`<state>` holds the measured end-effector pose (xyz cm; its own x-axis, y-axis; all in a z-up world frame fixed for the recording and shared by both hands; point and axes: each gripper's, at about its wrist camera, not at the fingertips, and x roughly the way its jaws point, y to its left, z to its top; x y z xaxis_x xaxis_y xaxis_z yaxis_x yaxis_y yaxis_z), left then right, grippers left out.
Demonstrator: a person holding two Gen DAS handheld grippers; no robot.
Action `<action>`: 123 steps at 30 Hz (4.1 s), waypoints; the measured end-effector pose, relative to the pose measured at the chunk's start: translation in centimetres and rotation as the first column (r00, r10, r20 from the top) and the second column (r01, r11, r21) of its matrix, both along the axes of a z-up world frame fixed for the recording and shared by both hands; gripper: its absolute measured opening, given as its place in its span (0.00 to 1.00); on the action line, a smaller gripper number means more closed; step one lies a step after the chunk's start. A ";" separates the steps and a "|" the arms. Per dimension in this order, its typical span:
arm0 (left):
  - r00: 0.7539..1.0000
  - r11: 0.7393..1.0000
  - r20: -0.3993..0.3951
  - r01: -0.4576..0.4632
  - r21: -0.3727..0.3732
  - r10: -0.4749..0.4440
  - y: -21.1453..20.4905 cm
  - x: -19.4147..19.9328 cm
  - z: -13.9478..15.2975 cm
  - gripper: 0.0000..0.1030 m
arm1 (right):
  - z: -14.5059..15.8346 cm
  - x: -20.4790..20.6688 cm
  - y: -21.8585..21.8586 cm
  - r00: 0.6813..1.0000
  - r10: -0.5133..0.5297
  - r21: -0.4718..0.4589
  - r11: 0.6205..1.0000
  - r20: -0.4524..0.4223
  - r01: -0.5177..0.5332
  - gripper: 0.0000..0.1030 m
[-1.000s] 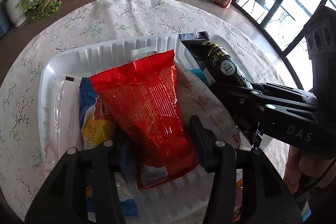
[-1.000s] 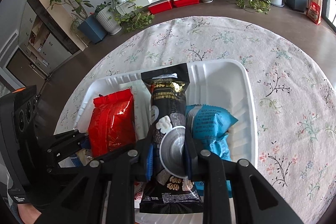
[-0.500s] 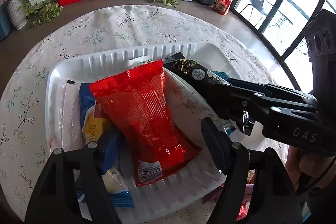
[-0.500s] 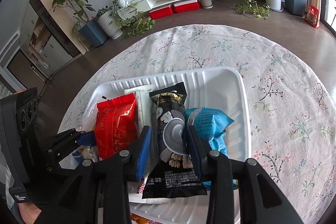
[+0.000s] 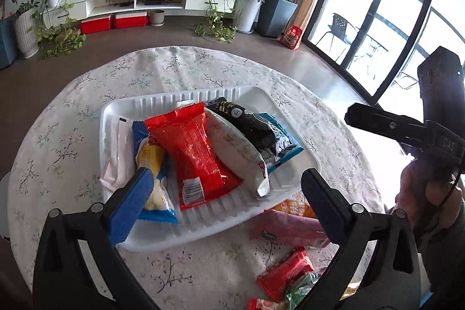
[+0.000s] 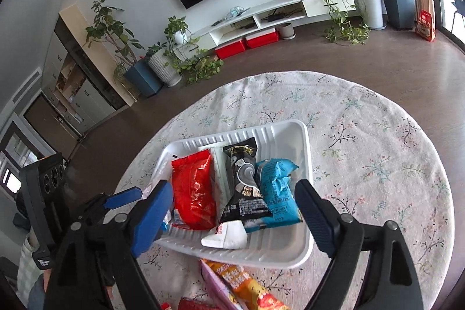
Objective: Organize snacks
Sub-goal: 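Withdraw both grippers from the tray back over the snack pile, then grasp the gold packet with the right gripper, then grasp the red-white packet with the left gripper while the right gripper holds the gold packet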
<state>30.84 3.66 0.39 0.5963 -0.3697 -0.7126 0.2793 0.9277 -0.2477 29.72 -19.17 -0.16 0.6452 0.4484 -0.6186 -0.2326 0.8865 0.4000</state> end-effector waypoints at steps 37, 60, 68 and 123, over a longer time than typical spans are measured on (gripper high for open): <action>0.963 0.961 -0.005 0.269 0.071 -0.269 -2.1 -20.1 -4.0 1.00 | -10.0 -19.4 4.3 0.916 0.345 -0.378 0.835 -0.203 -0.399 0.72; 0.660 0.567 -0.208 0.736 0.369 -0.722 -6.5 -12.5 -5.2 0.78 | -9.7 -19.5 4.3 0.880 0.409 -0.417 0.775 -0.242 -0.475 0.33; 0.502 0.374 -0.280 0.835 0.403 -0.818 -8.2 -12.0 -6.8 0.78 | -9.8 -19.4 3.6 0.869 0.431 -0.363 0.790 -0.243 -0.493 0.33; 0.808 0.769 -0.375 0.569 0.292 -0.455 -7.4 -14.5 -8.3 0.29 | -9.6 -19.7 3.7 0.882 0.393 -0.344 0.815 -0.261 -0.466 0.32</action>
